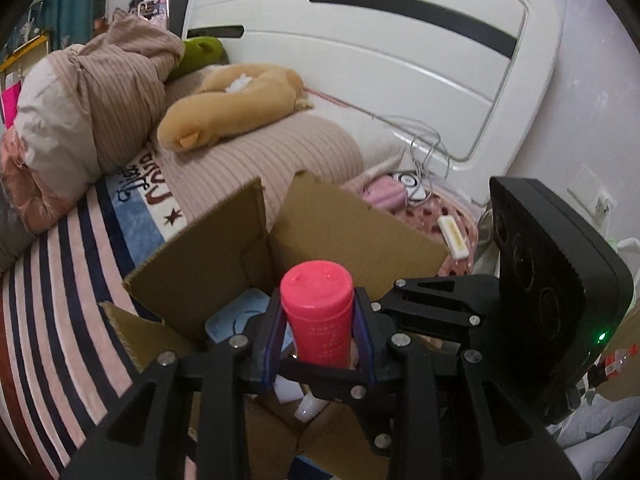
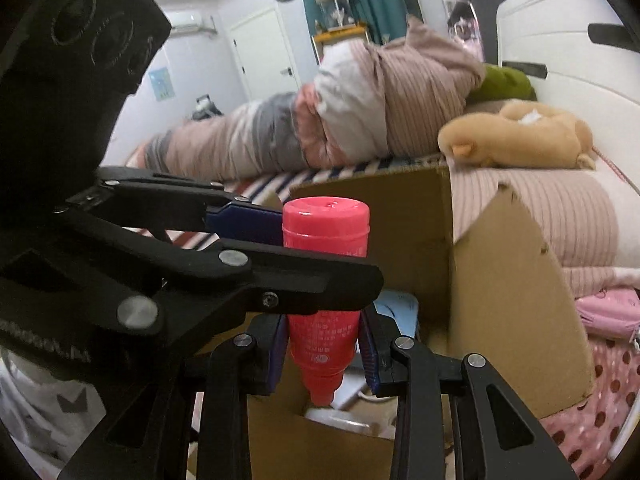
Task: Organize rigid objects
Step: 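Carry the pink spray bottle into the box and open the right tool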
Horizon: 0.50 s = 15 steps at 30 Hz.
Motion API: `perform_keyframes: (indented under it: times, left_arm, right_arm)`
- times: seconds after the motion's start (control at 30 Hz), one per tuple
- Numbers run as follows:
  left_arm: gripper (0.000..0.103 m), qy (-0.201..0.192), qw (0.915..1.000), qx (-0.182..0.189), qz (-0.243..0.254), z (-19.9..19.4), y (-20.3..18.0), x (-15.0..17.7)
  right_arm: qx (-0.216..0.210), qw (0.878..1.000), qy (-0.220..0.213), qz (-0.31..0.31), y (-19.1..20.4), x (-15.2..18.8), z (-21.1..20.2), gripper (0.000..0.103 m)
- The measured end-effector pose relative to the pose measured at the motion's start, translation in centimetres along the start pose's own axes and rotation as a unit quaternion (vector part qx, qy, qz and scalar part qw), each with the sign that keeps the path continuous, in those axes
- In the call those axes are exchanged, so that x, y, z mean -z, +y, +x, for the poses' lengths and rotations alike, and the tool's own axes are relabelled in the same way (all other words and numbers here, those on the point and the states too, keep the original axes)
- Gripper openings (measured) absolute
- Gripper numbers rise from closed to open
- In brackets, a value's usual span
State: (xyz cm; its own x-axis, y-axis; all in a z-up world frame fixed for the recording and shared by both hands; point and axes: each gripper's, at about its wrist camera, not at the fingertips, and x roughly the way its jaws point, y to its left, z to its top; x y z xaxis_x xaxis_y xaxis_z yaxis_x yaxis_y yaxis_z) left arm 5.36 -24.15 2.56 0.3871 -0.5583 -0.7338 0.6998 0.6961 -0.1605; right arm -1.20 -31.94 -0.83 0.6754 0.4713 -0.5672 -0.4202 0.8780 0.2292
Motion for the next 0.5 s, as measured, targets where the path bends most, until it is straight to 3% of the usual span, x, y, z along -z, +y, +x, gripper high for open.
perform_keyframes:
  times: [0.13, 0.2, 0.27, 0.33, 0.5]
  left_arm:
    - [0.033, 0.008, 0.9999, -0.008, -0.004, 0.3, 0.2, 0.1]
    - [0.041, 0.004, 1.0, -0.005, -0.008, -0.2, 0.3, 0.4]
    - [0.06, -0.007, 0.9999, -0.004, -0.013, -1.0, 0.5, 0.6]
    - [0.071, -0.024, 0.9994, -0.01, -0.021, -2.0, 0.7, 0.8]
    - [0.085, -0.081, 0.9947, -0.05, -0.039, -5.9, 0.8, 2.2]
  right_arm:
    - [0.024, 0.999, 0.02, -0.005, -0.4, 0.5, 0.3, 0.028]
    - [0.032, 0.999, 0.025, -0.001, -0.7, 0.5, 0.2, 0.032]
    - [0.033, 0.999, 0.025, -0.004, -0.6, 0.5, -0.1, 0.038]
    - [0.038, 0.999, 0.022, -0.008, -0.6, 0.1, -0.1, 0.042]
    - [0.046, 0.998, -0.01, -0.029, 0.5, -0.6, -1.9, 0.065]
